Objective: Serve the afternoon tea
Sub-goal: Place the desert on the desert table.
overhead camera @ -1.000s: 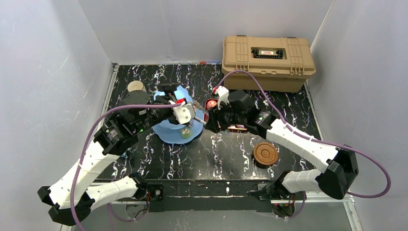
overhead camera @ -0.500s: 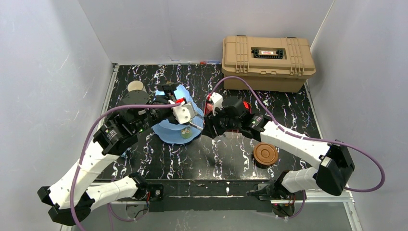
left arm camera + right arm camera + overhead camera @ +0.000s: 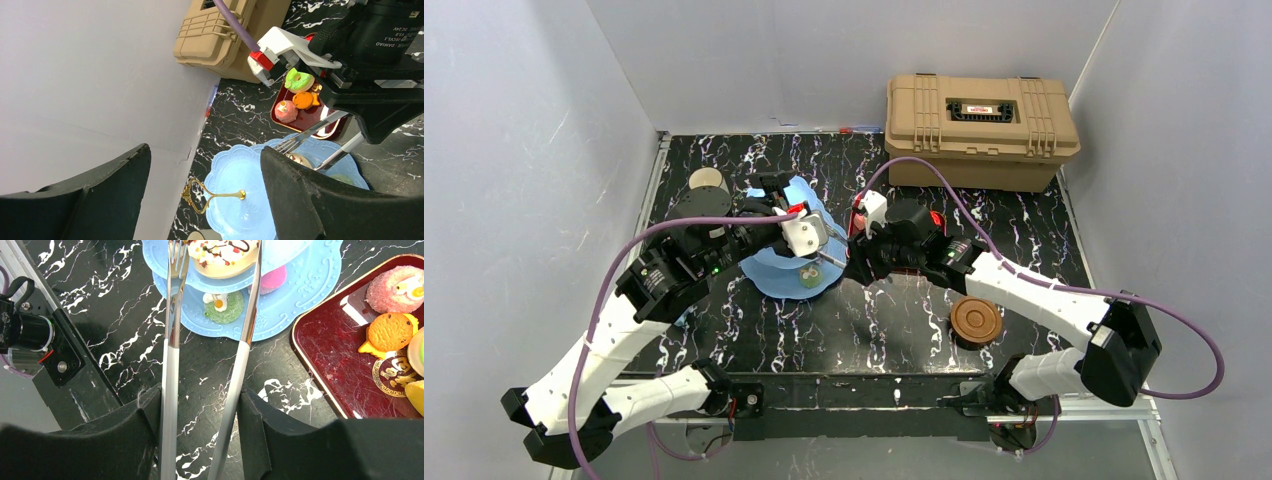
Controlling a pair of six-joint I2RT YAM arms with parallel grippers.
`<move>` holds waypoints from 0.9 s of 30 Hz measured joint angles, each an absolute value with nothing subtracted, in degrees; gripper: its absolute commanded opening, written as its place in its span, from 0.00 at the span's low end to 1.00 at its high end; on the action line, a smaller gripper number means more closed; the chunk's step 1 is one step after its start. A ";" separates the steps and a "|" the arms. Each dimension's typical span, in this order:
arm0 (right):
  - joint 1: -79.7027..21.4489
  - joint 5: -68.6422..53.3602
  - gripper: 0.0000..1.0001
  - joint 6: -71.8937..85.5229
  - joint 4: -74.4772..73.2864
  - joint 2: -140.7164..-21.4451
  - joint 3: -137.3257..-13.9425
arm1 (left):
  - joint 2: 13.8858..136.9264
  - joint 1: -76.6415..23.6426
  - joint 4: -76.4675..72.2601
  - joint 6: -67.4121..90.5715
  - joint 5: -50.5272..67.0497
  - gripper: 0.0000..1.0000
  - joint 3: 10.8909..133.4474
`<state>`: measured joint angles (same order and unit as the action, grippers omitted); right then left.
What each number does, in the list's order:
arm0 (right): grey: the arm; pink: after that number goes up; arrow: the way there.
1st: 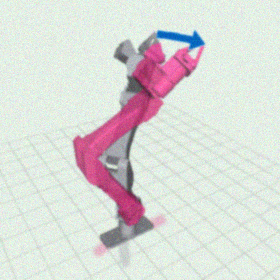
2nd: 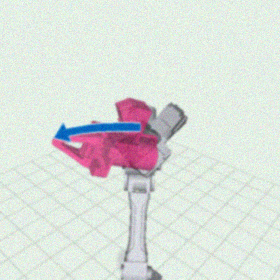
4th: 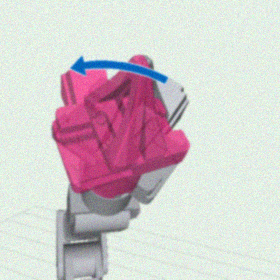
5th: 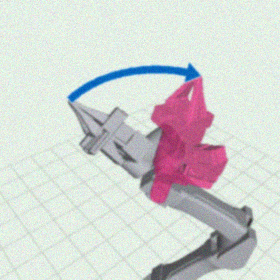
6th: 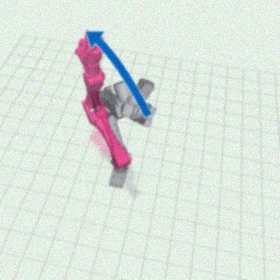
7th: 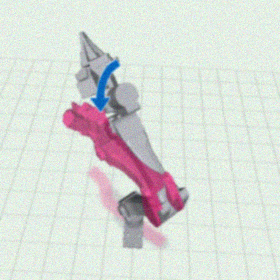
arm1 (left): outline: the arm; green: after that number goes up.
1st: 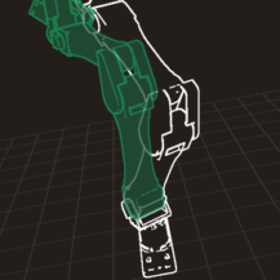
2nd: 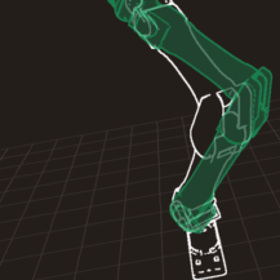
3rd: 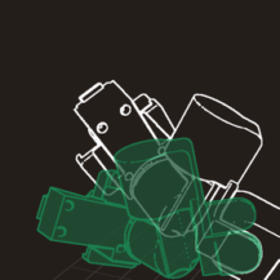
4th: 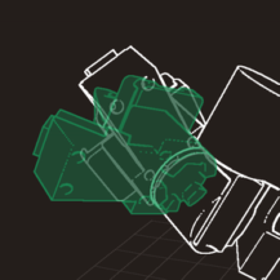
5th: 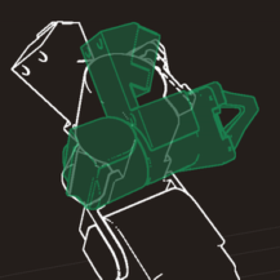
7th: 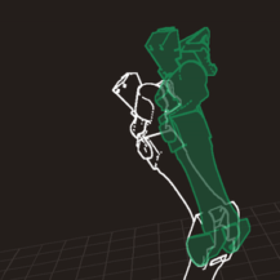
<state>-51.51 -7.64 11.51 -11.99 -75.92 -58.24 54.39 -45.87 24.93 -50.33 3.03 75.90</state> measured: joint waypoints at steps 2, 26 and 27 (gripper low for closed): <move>-51.51 -7.64 0.54 11.38 -12.08 -75.92 -58.24 | 54.41 -45.87 24.93 -50.33 3.03 0.79 75.90; -51.51 -8.03 0.64 11.38 -11.90 -77.25 -58.24 | 54.41 -45.87 24.88 -50.33 3.03 0.79 75.90; -51.51 -8.01 0.64 11.38 -11.90 -77.25 -58.24 | 54.41 -45.87 24.88 -50.33 3.03 0.79 75.90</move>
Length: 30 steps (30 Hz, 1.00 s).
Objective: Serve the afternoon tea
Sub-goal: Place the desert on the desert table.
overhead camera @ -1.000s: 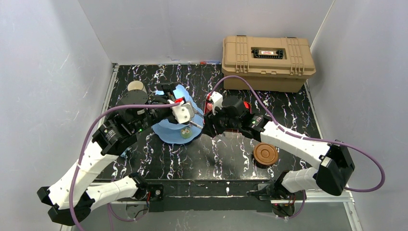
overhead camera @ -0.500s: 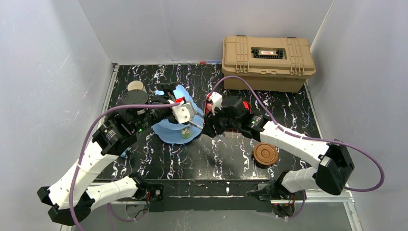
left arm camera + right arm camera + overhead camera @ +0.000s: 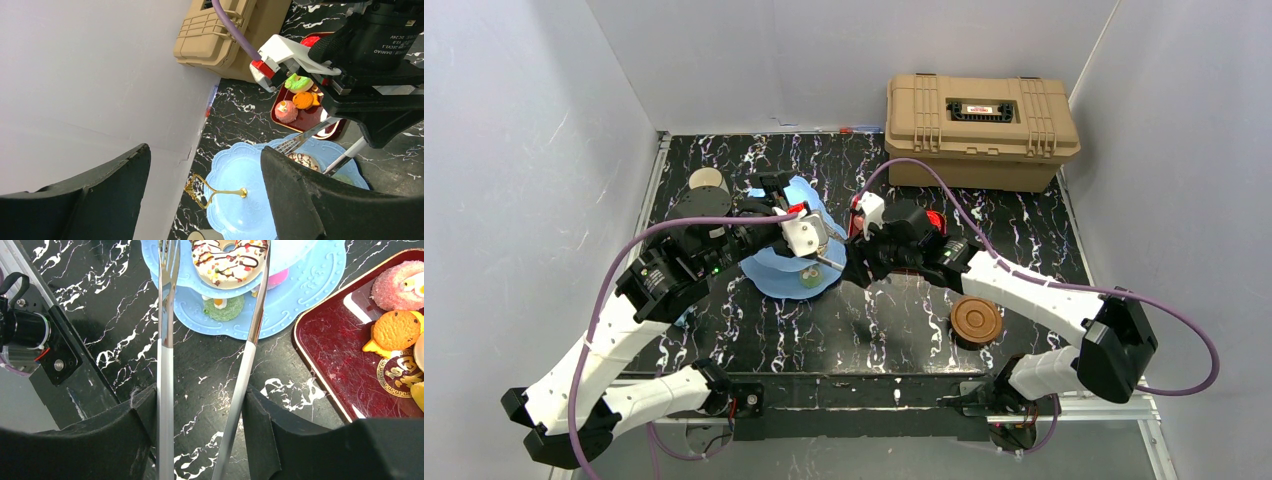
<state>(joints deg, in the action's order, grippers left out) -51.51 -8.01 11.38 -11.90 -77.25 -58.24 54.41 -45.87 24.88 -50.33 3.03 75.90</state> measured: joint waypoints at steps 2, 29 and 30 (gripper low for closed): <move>-51.51 -7.86 0.64 11.38 -11.90 -77.25 -58.26 | 54.41 -45.87 24.88 -50.33 3.03 0.79 75.90; -46.76 6.09 0.62 15.31 -36.16 -65.23 -60.97 | 54.39 -45.87 24.93 -50.33 3.49 0.79 75.92; -46.24 6.70 0.61 16.05 -37.58 -65.19 -60.88 | 54.39 -45.87 24.93 -50.33 3.53 0.79 75.92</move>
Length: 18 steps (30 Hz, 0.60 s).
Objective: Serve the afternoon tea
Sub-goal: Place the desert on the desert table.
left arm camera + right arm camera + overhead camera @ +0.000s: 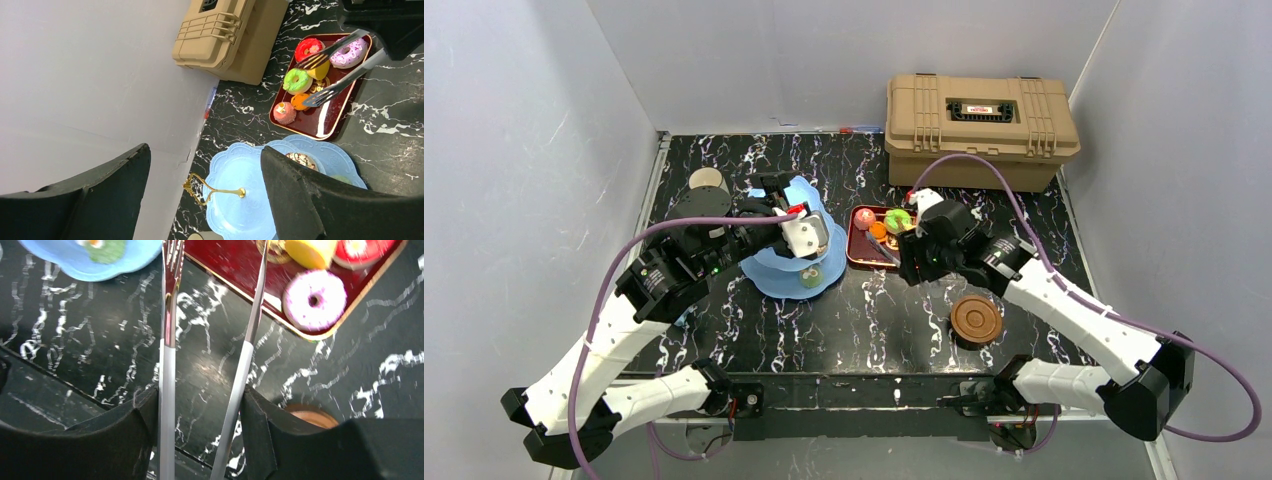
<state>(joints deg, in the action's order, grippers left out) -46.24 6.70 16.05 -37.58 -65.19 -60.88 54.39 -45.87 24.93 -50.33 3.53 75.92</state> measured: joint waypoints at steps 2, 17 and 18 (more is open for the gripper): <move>-44.84 7.79 0.61 17.54 -39.79 -64.79 -59.94 | 54.39 -45.87 24.93 -50.33 3.73 0.79 75.92; -33.04 9.04 0.60 20.84 -48.56 -63.96 -57.10 | 54.24 -45.87 24.93 -49.80 4.38 0.79 75.92; -32.80 8.95 0.60 20.80 -48.53 -64.10 -57.10 | 54.22 -45.87 24.93 -49.78 4.43 0.79 75.92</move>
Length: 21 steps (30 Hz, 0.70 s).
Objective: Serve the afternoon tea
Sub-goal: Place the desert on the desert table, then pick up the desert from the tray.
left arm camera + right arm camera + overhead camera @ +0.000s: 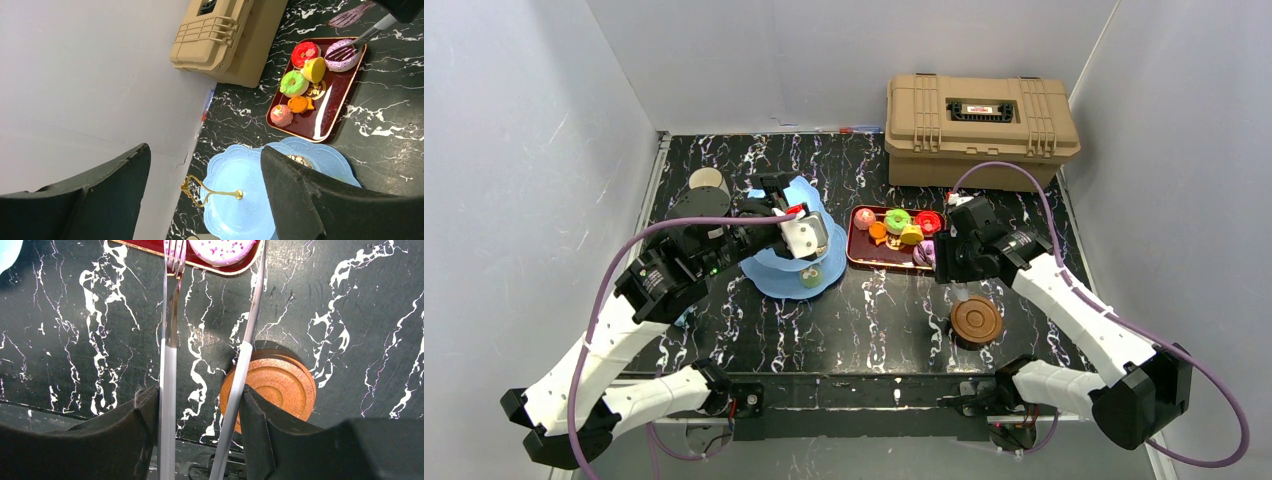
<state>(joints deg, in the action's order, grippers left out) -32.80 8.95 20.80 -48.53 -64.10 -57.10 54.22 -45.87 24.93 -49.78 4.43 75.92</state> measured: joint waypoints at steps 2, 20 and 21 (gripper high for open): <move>-32.51 8.75 0.60 20.80 -48.51 -64.38 -57.08 | 54.22 -45.87 24.93 -49.69 4.51 0.79 75.94; -30.72 6.33 0.59 19.25 -46.26 -67.40 -54.50 | 54.15 -45.87 24.93 -49.54 4.69 0.79 76.90; -30.50 6.20 0.59 19.18 -46.22 -67.61 -54.48 | 54.15 -45.87 24.93 -49.47 4.73 0.79 76.90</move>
<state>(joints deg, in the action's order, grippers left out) -30.50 6.20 19.18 -46.22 -67.61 -54.48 54.15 -45.87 24.93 -49.47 4.73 76.90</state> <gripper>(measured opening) 0.596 0.789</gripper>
